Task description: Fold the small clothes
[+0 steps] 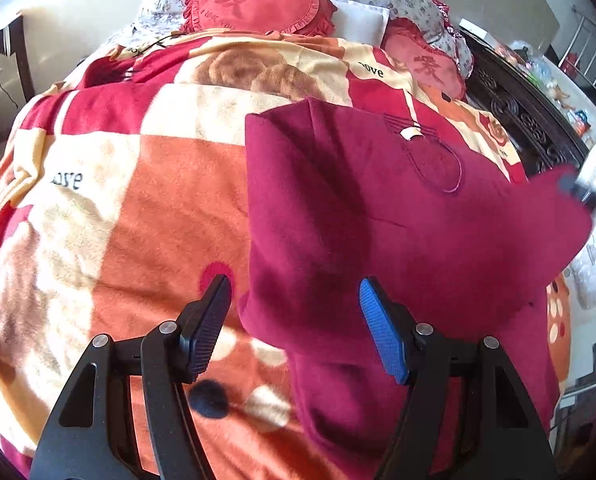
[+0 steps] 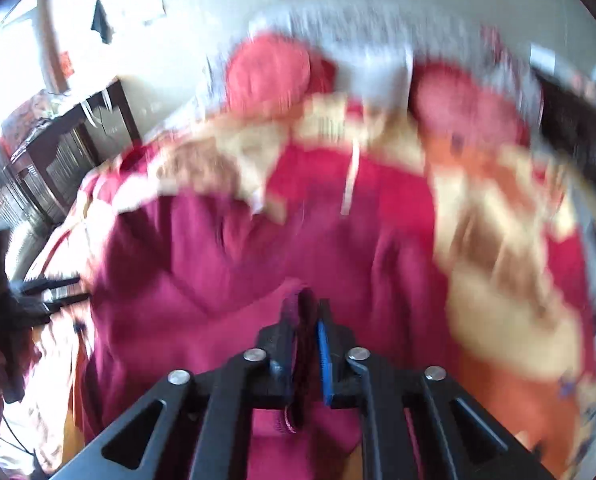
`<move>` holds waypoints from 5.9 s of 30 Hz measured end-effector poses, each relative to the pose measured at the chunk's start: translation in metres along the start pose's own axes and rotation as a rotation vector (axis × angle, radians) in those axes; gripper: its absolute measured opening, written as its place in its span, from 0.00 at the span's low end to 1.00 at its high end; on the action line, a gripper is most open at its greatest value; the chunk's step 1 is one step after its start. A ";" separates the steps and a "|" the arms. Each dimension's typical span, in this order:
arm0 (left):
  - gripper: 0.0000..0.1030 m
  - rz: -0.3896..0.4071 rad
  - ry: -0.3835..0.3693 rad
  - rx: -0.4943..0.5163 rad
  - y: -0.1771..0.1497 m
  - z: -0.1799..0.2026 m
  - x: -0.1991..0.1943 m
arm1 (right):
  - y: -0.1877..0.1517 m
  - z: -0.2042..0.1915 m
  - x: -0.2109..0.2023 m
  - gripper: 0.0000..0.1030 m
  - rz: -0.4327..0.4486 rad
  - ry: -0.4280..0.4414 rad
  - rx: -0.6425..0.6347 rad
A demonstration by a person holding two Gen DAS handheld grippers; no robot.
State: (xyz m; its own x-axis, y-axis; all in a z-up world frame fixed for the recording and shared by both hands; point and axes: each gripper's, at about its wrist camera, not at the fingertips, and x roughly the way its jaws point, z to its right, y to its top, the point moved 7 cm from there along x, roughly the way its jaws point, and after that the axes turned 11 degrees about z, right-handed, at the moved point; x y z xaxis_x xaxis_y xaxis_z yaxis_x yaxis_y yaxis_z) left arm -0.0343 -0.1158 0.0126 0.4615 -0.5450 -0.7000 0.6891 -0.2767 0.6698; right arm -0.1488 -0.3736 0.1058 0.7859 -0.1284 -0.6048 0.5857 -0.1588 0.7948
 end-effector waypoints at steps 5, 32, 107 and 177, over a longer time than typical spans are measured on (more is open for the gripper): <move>0.65 -0.045 0.006 -0.005 -0.012 0.006 0.019 | 0.041 0.023 -0.017 0.08 0.124 -0.161 -0.112; 0.65 -0.058 0.050 -0.134 -0.026 -0.025 0.028 | 0.029 -0.216 0.163 0.50 -0.148 0.495 -0.200; 0.65 -0.051 -0.024 0.034 -0.017 0.097 0.006 | -0.320 0.130 -0.189 0.53 -0.409 -0.258 0.523; 0.65 0.005 -0.041 -0.049 0.007 0.069 -0.002 | 0.054 0.243 -0.280 0.09 0.346 -0.351 0.475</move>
State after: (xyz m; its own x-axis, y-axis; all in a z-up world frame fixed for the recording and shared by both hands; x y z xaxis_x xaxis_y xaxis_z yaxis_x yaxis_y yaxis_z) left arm -0.0688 -0.1714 0.0359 0.4428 -0.5785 -0.6851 0.7138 -0.2349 0.6597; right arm -0.3853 -0.5840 0.3061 0.7547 -0.5462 -0.3635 0.0983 -0.4536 0.8858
